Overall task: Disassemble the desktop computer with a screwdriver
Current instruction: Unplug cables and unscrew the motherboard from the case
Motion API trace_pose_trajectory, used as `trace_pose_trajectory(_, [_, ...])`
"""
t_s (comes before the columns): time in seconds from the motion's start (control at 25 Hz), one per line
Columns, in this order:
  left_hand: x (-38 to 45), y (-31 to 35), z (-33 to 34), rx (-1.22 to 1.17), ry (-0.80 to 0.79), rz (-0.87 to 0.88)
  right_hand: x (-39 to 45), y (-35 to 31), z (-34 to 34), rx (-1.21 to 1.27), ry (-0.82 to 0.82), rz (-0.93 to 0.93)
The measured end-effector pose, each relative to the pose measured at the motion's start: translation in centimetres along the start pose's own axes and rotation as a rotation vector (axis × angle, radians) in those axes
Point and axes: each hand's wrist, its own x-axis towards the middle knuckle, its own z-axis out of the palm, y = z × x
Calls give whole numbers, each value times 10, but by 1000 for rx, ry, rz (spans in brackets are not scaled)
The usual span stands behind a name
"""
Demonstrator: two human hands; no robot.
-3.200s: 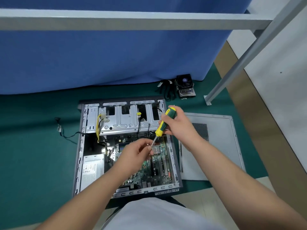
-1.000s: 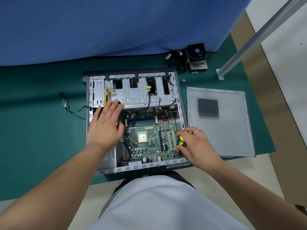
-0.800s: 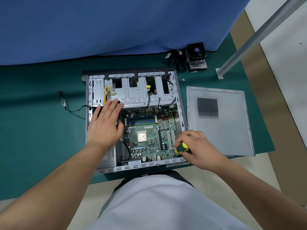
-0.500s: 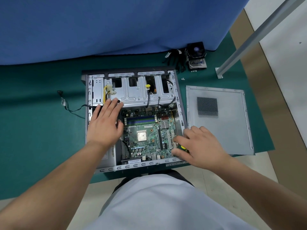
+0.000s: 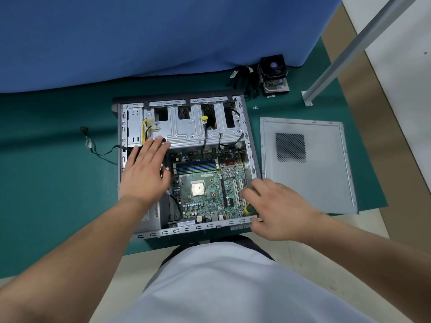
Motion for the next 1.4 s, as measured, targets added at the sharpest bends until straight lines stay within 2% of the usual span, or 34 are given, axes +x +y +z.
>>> trace_pose_trajectory(0.08, [0, 0, 0, 4, 3, 2, 0, 0, 2, 30, 3, 48])
trace_pose_trajectory(0.2, [0, 1, -1, -5, 4, 1, -1, 1, 4, 170, -65, -59])
trace_pose_trajectory(0.28, [0, 1, -2, -10, 1, -1, -1, 3, 6, 208, -72, 6])
trace_pose_trajectory(0.36, [0, 1, -2, -8, -6, -1, -1, 1, 5, 159, -42, 60])
trace_pose_trajectory(0.52, [0, 2, -2, -9, -4, -2, -2, -4, 3, 78, -76, -42])
trace_pose_trajectory(0.68, [0, 2, -2, -6, -4, -3, -2, -14, 3, 98, -7, 172])
trace_pose_trajectory(0.8, [0, 1, -1, -8, -3, -3, -2, -14, 2, 93, -42, 44])
trace_pose_trajectory(0.84, [0, 1, 0, -6, -4, -2, -3, -14, 2, 93, -43, 40])
trace_pose_trajectory(0.96, [0, 1, 0, -1, -2, -1, -4, -16, 2, 131, 0, 183])
trace_pose_trajectory(1.12, [1, 1, -1, -5, 1, -4, -5, -14, 3, 140, -35, 59])
trace_pose_trajectory(1.28, [-1, 1, 0, -4, 3, -3, -5, -15, 2, 122, 24, 186])
trace_pose_trajectory(1.4, [-1, 1, 0, 0, 1, -2, -6, -16, 4, 130, 13, 88])
